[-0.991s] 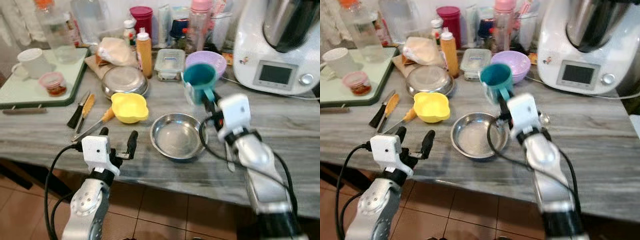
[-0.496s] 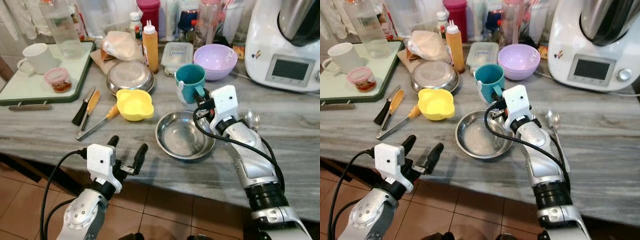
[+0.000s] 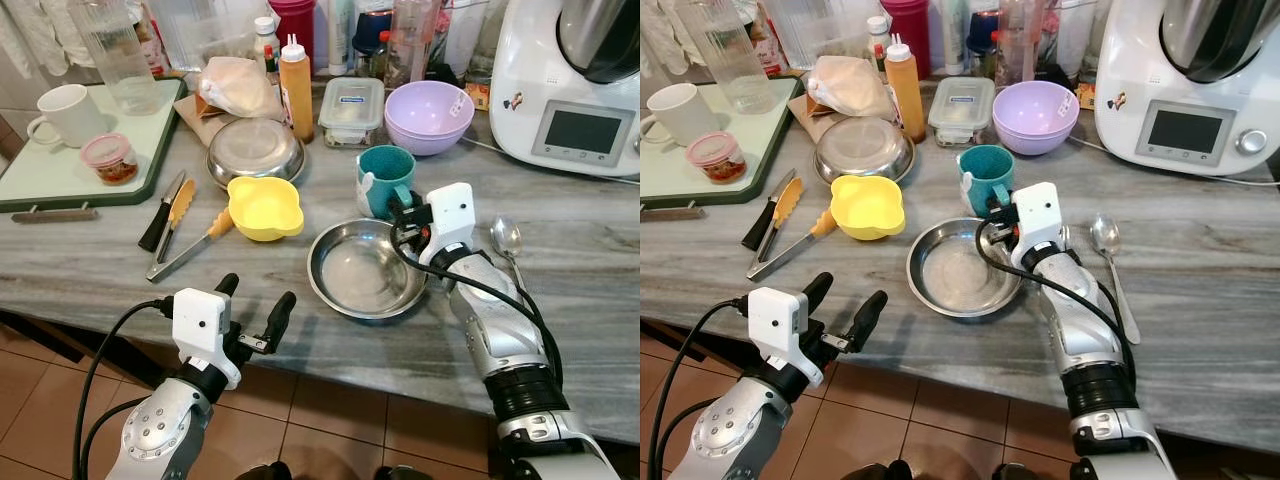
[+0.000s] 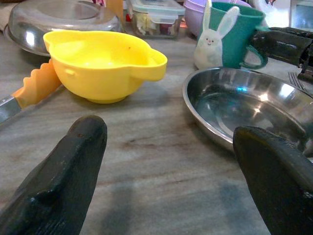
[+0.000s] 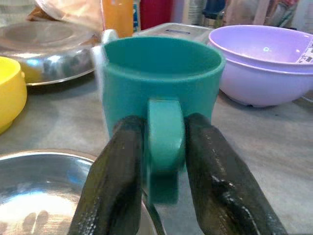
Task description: Setting the table
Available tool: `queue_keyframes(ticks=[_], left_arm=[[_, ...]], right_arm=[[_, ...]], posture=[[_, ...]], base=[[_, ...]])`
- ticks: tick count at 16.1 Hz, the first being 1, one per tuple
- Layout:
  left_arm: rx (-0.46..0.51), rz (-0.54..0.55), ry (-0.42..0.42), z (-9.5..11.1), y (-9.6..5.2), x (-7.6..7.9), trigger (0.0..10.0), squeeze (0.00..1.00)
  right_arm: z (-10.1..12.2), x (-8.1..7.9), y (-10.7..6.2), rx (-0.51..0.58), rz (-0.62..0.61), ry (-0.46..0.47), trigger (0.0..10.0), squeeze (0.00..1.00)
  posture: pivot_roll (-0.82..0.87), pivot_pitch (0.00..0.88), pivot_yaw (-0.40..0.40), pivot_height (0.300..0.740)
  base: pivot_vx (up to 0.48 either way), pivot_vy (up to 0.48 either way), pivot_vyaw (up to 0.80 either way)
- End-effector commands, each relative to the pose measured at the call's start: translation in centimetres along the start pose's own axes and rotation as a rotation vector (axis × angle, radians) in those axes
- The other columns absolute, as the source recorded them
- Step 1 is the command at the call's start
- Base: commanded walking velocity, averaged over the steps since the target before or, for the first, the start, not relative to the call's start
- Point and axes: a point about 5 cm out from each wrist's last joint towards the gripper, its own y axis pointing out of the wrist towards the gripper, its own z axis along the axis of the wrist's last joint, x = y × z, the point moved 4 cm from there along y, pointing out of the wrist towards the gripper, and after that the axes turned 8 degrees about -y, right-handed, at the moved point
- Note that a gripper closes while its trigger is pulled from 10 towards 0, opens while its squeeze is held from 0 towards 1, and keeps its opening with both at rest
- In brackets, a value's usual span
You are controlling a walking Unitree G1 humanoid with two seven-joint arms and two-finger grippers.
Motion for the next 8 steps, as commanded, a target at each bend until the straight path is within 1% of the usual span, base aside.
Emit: queue_keyframes(ticks=[1, 6, 8], left_arm=[[-0.013, -0.009, -0.004, -0.12, -0.12, -0.01, 10.0, 0.00], [-0.019, -0.007, -0.007, -0.40, -0.06, 0.01, 10.0, 0.00], [-0.016, -0.006, -0.005, -0.34, -0.07, -0.08, 10.0, 0.00]], right_arm=[[-0.07, -0.04, 0.12, 0.001, 0.003, 0.010, 10.0, 1.00], [-0.03, 0.06, 0.20, 0.004, 0.002, 0.014, 10.0, 1.00], [0.56, 0.26, 0.28, 0.026, -0.009, 0.002, 10.0, 1.00]], posture=[[-0.08, 0.191, 0.064, 0.740], [-0.08, 0.189, 0.063, 0.740], [-0.08, 0.186, 0.063, 0.740]], base=[[0.000, 0.000, 0.00], [0.000, 0.000, 0.00], [0.000, 0.000, 0.00]])
